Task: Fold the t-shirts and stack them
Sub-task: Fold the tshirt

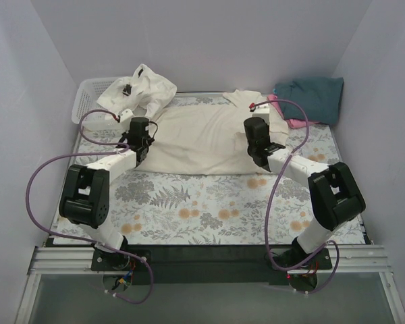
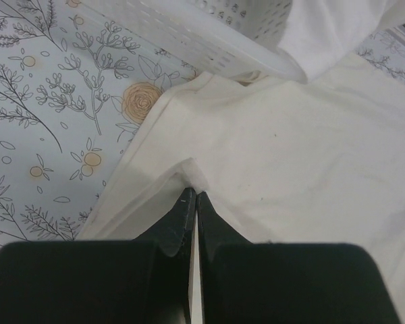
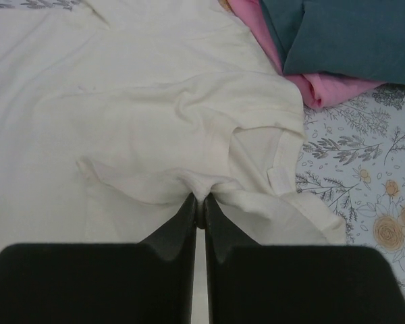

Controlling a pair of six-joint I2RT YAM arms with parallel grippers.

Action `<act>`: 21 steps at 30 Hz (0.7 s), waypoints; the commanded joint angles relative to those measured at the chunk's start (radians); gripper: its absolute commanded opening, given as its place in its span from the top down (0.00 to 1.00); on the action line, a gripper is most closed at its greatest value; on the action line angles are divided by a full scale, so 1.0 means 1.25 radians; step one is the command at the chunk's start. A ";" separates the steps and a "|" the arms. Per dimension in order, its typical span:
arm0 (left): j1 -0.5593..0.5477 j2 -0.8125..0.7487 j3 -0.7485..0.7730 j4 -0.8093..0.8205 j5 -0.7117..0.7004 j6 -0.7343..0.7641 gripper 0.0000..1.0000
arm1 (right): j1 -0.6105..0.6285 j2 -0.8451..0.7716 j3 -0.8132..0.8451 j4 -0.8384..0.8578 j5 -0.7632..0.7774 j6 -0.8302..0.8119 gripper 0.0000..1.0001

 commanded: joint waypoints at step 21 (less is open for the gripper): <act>0.070 0.135 0.075 0.108 0.031 0.028 1.00 | -0.046 0.165 0.173 0.069 0.003 -0.099 0.99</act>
